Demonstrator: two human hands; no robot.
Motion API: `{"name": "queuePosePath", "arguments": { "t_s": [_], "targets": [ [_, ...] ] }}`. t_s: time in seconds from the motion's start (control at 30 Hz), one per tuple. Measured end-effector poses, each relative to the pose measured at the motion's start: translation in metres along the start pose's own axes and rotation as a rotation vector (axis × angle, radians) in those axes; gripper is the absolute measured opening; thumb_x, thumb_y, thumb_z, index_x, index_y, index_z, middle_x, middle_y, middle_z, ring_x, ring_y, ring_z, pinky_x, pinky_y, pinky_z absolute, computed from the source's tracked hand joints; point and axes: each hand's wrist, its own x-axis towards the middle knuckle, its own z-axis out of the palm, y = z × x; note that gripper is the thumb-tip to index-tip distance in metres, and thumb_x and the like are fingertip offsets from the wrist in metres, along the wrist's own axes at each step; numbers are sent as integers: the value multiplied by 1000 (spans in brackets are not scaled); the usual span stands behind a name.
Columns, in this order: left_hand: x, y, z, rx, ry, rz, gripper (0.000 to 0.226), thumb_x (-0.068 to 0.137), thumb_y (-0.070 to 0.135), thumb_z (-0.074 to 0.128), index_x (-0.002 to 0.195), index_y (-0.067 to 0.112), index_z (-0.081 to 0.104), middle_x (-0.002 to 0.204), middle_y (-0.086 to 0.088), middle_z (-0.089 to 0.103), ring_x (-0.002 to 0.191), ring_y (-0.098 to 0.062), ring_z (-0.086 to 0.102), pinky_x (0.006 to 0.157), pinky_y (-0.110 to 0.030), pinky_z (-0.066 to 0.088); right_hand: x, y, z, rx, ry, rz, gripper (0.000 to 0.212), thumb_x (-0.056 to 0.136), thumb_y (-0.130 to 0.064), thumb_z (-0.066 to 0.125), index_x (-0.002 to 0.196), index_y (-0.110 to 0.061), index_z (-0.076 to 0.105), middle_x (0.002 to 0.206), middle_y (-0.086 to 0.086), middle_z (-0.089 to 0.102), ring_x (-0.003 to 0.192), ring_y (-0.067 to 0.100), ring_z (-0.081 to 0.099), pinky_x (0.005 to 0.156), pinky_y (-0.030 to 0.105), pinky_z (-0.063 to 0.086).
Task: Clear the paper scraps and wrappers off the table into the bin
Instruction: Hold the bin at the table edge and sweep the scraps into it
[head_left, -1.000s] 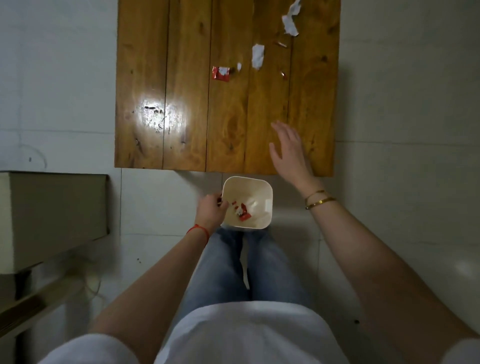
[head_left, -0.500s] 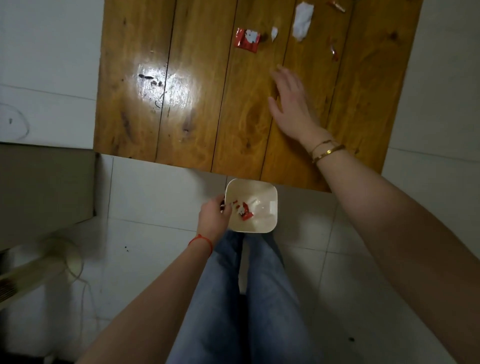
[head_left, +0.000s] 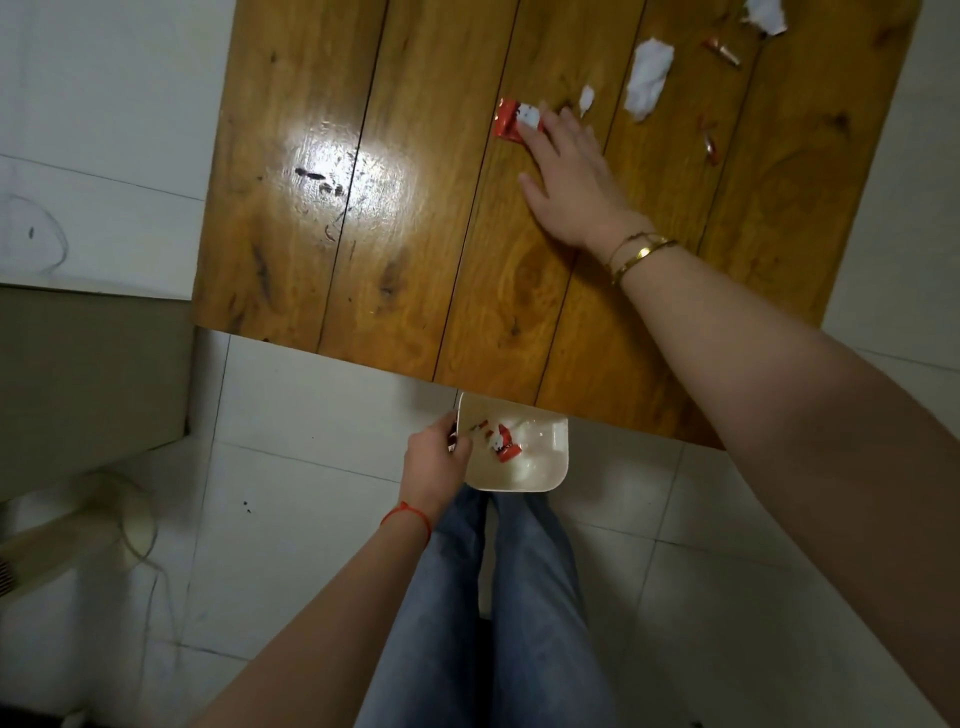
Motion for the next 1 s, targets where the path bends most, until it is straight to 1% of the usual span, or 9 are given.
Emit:
{"name": "queuePosePath", "arguments": {
  "t_s": [0.17,0.33,0.43,0.53,0.6,0.7,0.83,0.9,1.0],
  "targets": [
    [2,5,-3,18,23,16,29,91,15,48,116,13,63,109,-7,70,88,-15,63,74,-20,47,-43,-6,16,-14,-9,-149,54,99,-33,36,150,-17,24,159,13,18,146,29,11,119,40,2],
    [2,5,-5,3,25,16,29,92,15,48,117,14,63,111,-7,70,86,-12,59,76,-20,47,-104,-10,34,6,-100,-351,51,99,-36,35,147,-19,30,157,10,24,146,25,17,120,45,10],
    [2,7,-6,7,21,19,28,92,16,49,117,14,63,111,-7,70,86,-11,59,76,-21,46,-88,0,23,101,47,-155,53,99,-34,35,149,-18,27,159,8,18,147,24,12,120,45,11],
    [1,6,-6,6,25,14,29,92,15,49,117,14,63,111,-6,70,86,-11,60,75,-20,46,-46,17,-2,83,163,89,56,100,-33,34,151,-19,17,161,7,8,147,24,5,120,42,7],
    [1,5,-5,5,21,10,29,92,15,48,117,15,62,111,-6,70,88,-13,61,75,-19,47,-21,30,-16,75,161,173,58,99,-32,35,152,-19,14,161,9,4,147,26,3,120,42,5],
    [0,6,-3,-2,16,5,30,92,14,48,118,15,61,110,-6,70,85,-10,59,73,-17,46,2,41,-23,83,83,246,58,100,-35,33,152,-17,13,161,12,2,147,28,1,120,42,2],
    [-2,3,-1,-1,8,3,30,92,16,49,120,17,60,111,-4,70,85,-8,60,70,-13,45,6,32,-21,50,21,219,60,101,-39,32,152,-14,14,161,13,3,147,30,1,118,41,2],
    [-4,2,-1,2,4,-2,30,92,17,49,120,18,60,111,-3,70,86,-10,61,68,-12,45,-4,21,-13,17,23,105,59,100,-39,32,151,-13,18,160,13,8,147,30,4,118,40,3],
    [-5,2,-3,1,1,-8,30,93,19,50,121,15,61,111,-5,70,95,-18,66,74,-19,49,-32,5,6,-15,-7,-39,58,100,-39,30,151,-13,18,160,11,10,147,27,6,120,39,3]
  ]
}}
